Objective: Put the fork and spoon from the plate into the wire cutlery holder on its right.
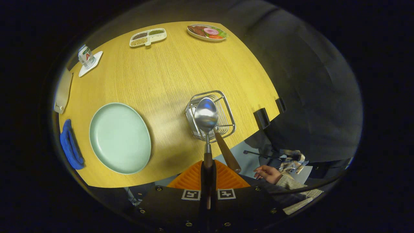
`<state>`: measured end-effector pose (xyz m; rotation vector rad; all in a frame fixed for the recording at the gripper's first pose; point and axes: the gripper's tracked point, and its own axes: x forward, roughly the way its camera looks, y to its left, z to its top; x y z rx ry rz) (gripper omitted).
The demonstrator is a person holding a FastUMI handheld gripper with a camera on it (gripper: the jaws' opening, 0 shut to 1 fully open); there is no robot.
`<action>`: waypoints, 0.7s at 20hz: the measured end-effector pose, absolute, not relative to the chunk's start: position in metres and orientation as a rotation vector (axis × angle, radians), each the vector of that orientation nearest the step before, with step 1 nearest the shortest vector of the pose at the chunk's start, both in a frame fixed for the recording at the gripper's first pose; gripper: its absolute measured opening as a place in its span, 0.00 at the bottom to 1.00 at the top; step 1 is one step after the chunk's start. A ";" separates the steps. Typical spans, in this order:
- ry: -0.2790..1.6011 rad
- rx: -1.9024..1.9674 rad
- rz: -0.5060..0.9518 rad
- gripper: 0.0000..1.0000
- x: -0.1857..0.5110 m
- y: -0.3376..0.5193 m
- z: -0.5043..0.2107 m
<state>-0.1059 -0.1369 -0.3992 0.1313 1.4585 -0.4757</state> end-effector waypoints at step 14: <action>1.407 0.116 -0.467 0.13 -0.088 -0.146 -0.388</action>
